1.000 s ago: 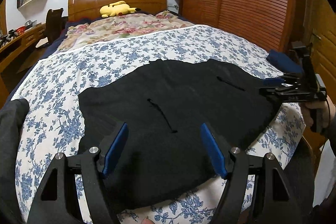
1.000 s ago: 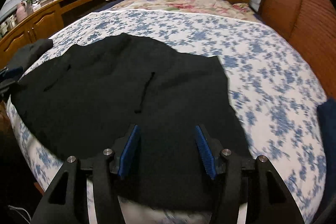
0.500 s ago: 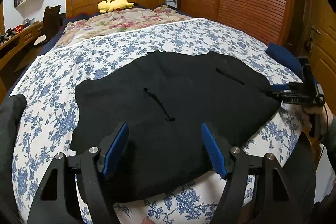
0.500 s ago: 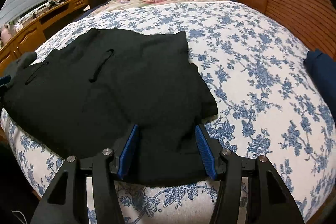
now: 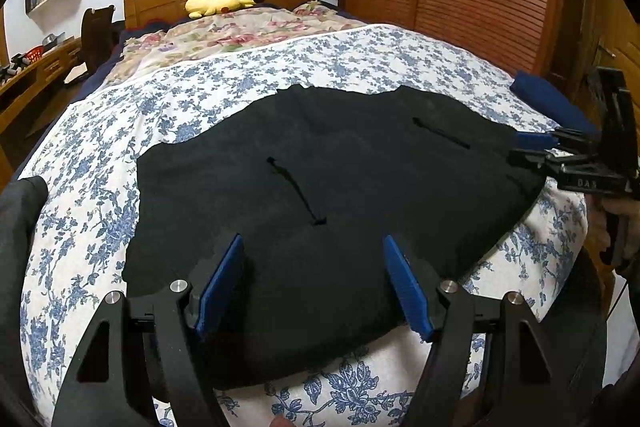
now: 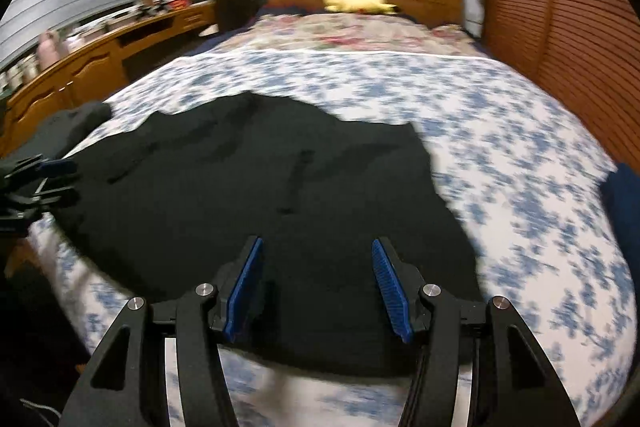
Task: Fold large clothes
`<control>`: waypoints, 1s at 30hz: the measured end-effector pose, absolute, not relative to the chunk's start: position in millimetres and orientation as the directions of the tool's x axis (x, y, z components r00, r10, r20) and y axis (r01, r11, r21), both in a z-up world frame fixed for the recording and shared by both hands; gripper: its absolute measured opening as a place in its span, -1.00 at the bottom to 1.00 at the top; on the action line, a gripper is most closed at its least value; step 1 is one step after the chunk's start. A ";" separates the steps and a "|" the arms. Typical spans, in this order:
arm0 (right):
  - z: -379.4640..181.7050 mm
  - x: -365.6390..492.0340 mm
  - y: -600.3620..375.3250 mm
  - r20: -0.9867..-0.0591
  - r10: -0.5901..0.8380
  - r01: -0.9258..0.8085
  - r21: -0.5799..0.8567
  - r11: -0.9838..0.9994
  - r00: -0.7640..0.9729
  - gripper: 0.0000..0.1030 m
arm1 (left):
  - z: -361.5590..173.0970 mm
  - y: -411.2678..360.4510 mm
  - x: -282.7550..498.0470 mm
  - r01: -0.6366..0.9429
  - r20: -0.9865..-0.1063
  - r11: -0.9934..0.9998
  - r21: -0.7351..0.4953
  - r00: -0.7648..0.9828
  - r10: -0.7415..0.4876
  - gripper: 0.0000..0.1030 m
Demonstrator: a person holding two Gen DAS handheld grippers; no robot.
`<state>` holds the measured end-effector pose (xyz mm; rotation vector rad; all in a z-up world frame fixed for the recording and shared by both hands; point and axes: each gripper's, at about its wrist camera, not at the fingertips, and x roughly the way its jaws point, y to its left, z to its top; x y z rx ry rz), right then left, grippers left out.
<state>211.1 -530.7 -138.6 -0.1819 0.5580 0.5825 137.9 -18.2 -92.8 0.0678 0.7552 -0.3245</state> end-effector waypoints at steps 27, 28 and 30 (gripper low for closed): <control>-192.1 219.6 -501.7 -0.588 0.519 -0.656 -0.027 0.754 0.621 0.13 | -82.5 54.3 101.0 0.123 -0.687 0.991 -0.061 0.715 -0.131 0.41; -192.2 219.8 -503.5 -0.587 0.521 -0.657 -0.025 0.753 0.619 0.13 | -86.4 61.0 101.4 0.108 -0.695 0.992 -0.071 0.708 -0.127 0.41; -192.3 220.5 -504.4 -0.587 0.523 -0.659 -0.022 0.752 0.617 0.13 | -93.6 70.6 102.0 0.090 -0.706 0.991 -0.097 0.696 -0.132 0.41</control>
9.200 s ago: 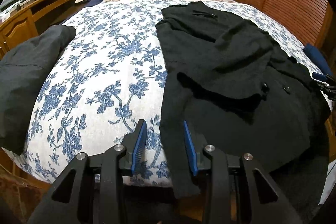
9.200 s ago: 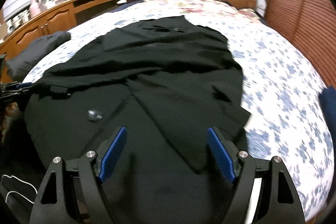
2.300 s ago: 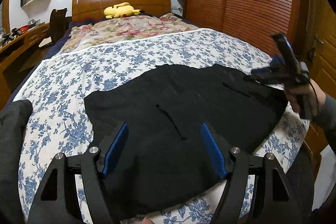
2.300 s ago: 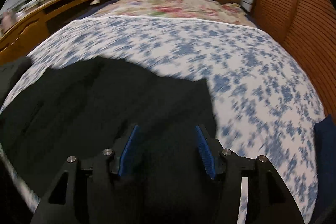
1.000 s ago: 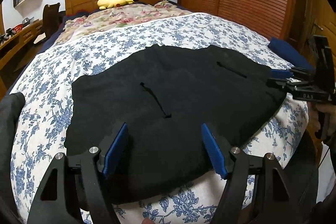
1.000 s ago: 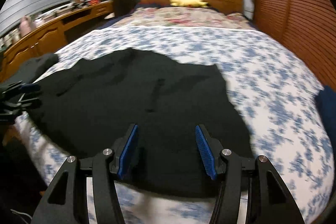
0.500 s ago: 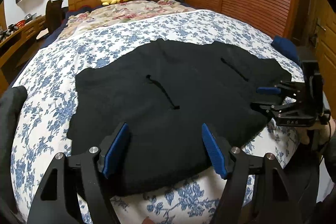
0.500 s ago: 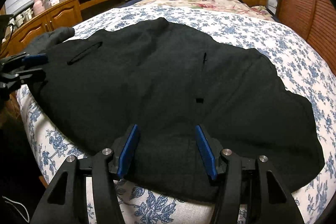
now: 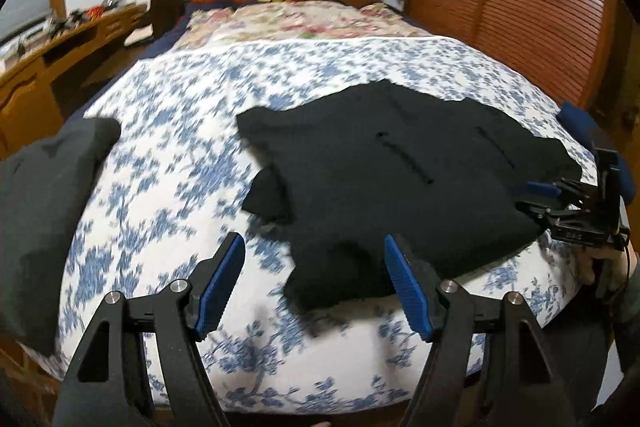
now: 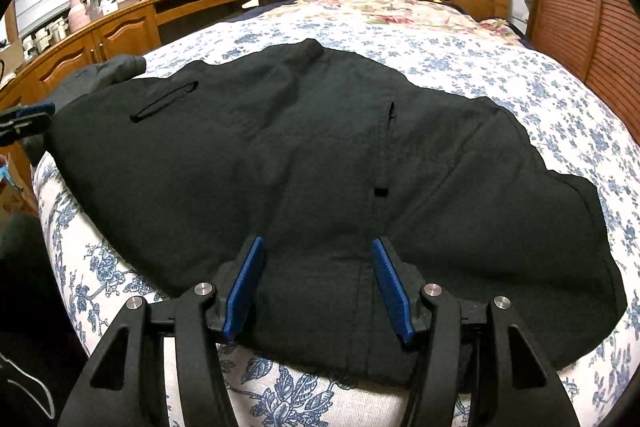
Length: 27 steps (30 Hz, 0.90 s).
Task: Fold large clothes
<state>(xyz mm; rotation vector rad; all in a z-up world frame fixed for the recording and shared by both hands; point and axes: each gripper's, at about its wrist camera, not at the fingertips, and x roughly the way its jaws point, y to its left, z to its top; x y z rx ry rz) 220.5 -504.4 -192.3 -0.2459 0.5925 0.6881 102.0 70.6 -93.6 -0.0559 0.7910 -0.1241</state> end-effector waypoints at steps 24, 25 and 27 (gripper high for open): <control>-183.4 239.5 -496.9 -0.617 0.552 -0.706 -0.009 0.708 0.561 0.18 | -124.6 68.8 98.1 0.095 -0.760 0.988 -0.122 0.631 -0.155 -0.15; -182.6 239.6 -496.4 -0.617 0.548 -0.700 -0.006 0.714 0.565 0.18 | -124.9 67.8 96.6 0.093 -0.760 0.988 -0.124 0.632 -0.155 -0.23; -180.2 237.4 -494.9 -0.613 0.540 -0.688 -0.009 0.726 0.577 0.18 | -125.8 65.4 95.2 0.088 -0.762 0.988 -0.124 0.630 -0.151 -0.33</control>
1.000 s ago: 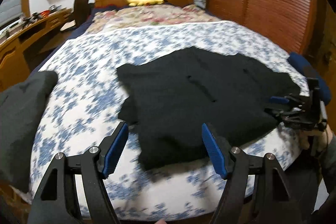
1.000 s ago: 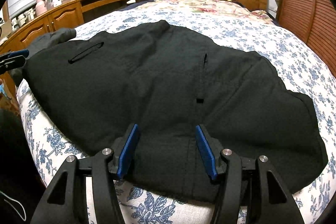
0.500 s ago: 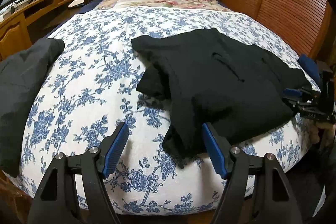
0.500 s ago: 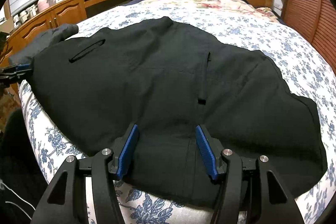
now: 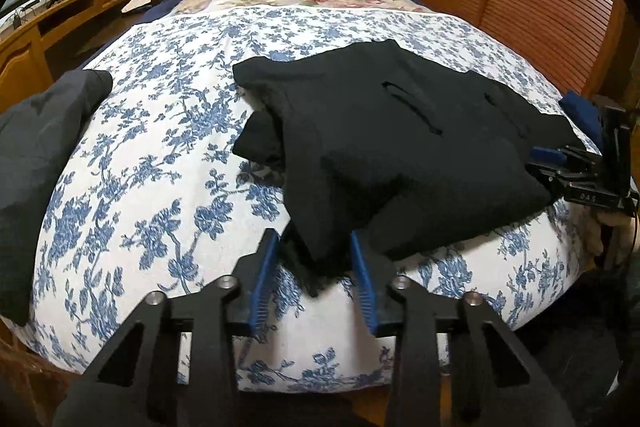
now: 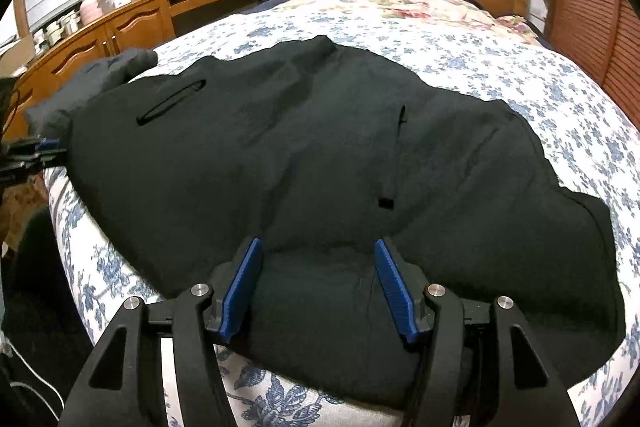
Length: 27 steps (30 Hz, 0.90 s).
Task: Fold large clothes
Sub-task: 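Grasp the black coat's side edge with the left tool, then lift and fold the held coat side over the coat with the left tool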
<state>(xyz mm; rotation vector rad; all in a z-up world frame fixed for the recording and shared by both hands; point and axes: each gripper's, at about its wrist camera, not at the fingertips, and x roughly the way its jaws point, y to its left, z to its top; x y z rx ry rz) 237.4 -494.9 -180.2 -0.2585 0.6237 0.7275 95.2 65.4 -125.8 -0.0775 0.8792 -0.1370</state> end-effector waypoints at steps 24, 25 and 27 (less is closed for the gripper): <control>-175.9 227.5 -500.2 -0.561 0.626 -0.736 0.043 0.676 0.542 0.18 | -26.7 -6.5 119.4 0.122 -0.635 0.992 0.021 0.768 -0.081 -0.92; -174.1 229.2 -508.9 -0.553 0.619 -0.720 0.048 0.692 0.558 0.18 | -17.7 -16.2 122.8 0.141 -0.627 0.989 0.034 0.774 -0.089 -0.92; -169.7 231.9 -531.6 -0.533 0.608 -0.688 0.064 0.723 0.589 0.18 | -0.6 -40.3 127.8 0.185 -0.610 0.980 0.068 0.785 -0.105 -0.92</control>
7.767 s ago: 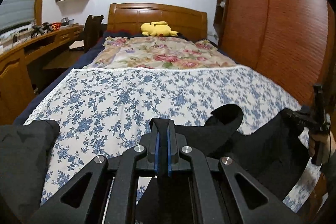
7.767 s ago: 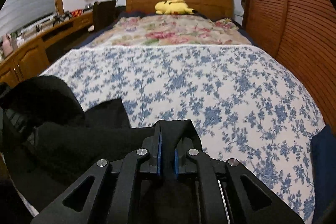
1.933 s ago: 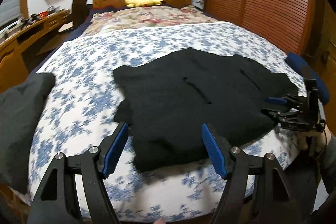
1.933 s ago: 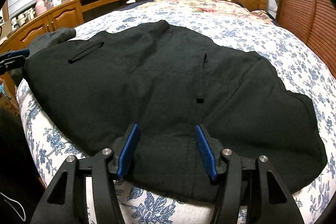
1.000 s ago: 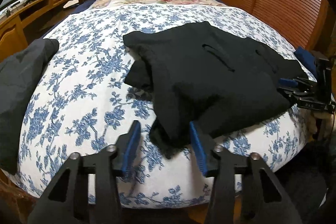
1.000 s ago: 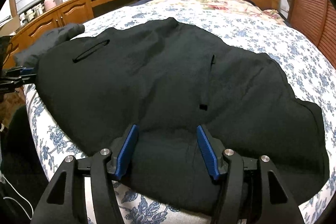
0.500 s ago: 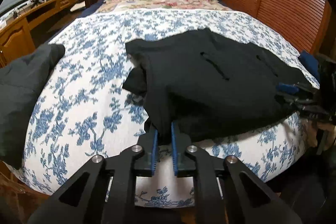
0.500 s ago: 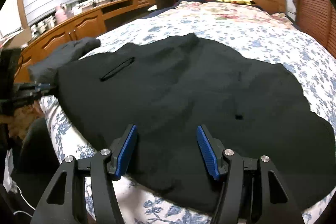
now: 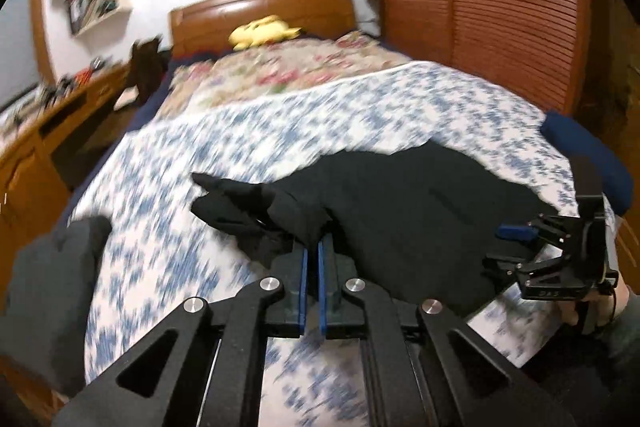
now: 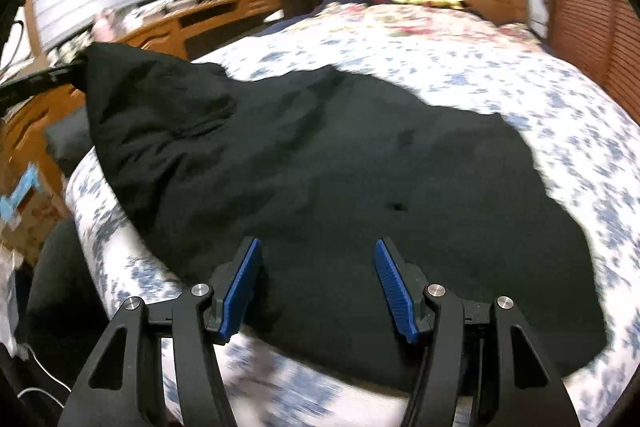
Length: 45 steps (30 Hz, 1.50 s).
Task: Fold large clothes
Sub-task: 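Lift and fold the held coat side over the coat with the left tool, then release the coat side and open the left tool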
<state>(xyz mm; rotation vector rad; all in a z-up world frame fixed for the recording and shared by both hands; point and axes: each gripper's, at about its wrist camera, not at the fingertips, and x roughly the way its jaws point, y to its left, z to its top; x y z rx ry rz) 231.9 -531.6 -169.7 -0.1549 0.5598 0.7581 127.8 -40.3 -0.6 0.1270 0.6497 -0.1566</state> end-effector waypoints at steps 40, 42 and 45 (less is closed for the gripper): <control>-120.0 266.1 -633.6 -0.391 0.581 -0.573 0.151 0.805 0.714 0.18 | -5.2 -194.4 128.7 0.477 -0.647 0.879 -0.030 0.660 -0.380 -0.42; -119.6 267.7 -625.1 -0.383 0.598 -0.590 0.152 0.793 0.704 0.18 | -1.1 -188.4 124.7 0.481 -0.641 0.876 -0.030 0.663 -0.386 -0.42; -121.4 270.0 -610.9 -0.382 0.619 -0.619 0.141 0.773 0.686 0.18 | 7.0 -176.8 118.1 0.474 -0.620 0.880 -0.029 0.682 -0.387 -0.37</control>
